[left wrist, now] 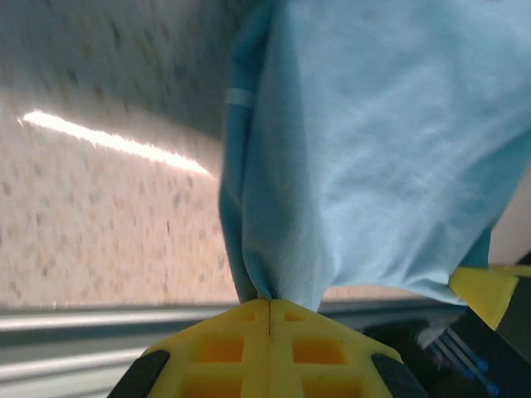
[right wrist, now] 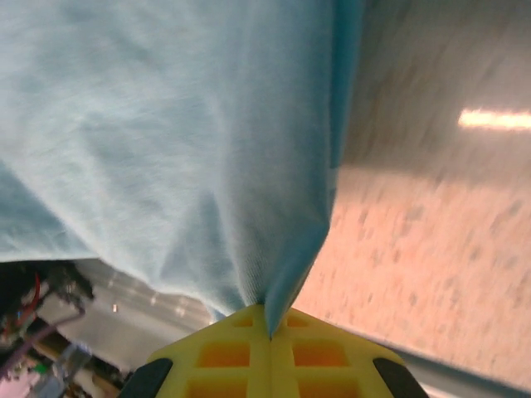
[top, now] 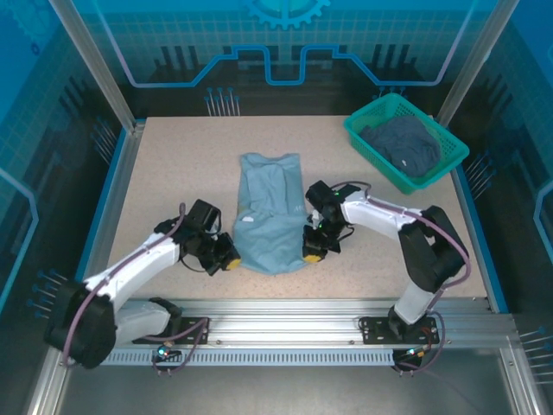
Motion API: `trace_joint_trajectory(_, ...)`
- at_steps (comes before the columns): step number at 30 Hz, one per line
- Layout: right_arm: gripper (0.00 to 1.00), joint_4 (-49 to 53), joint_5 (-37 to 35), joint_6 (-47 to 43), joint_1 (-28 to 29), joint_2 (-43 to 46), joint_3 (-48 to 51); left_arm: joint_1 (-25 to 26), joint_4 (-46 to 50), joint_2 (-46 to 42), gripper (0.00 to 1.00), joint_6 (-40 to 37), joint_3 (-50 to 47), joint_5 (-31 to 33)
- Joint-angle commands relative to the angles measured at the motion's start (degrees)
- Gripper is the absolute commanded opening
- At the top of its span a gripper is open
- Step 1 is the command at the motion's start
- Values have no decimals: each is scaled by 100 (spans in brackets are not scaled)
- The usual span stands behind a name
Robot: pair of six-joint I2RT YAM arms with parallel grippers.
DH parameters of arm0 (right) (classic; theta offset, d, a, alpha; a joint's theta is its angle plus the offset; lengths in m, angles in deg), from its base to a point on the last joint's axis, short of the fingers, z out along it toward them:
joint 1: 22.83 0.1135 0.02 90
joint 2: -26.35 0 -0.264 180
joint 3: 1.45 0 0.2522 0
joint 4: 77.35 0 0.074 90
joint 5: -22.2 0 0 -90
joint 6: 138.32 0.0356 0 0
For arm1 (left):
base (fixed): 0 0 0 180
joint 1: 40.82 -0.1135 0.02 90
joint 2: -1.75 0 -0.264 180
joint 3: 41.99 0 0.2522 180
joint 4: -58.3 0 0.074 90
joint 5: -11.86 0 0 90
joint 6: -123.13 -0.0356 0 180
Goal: Fold and stack the t-shirts
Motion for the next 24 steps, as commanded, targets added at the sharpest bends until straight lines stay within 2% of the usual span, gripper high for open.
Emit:
trace_joint_trajectory(1, 0, 641, 496, 139, 255, 726, 118, 259, 741, -837, 0, 294, -75, -292)
trace_joint_trajectory(5, 0, 829, 457, 623, 51, 1357, 24, 227, 812, -1428, 0, 608, 465, -10)
trace_joint_trajectory(9, 0, 861, 311, 822, -588, 1296, -556, 12, -163, -1099, 0, 1110, 706, 216)
trace_joint_trajectory(15, 0, 756, 515, 790, -1398, 64, -1638, -849, -1342, 464, 0, 1019, 1456, 89)
trace_joint_trajectory(18, 0, 669, 582, 834, -1620, -584, -2277, -1154, -1331, 1363, 0, 691, 2176, -60)
trace_joint_trajectory(24, 0, 981, 513, 845, -1742, -1909, -4127, -1566, -1208, 2470, 0, 310, 3153, -40)
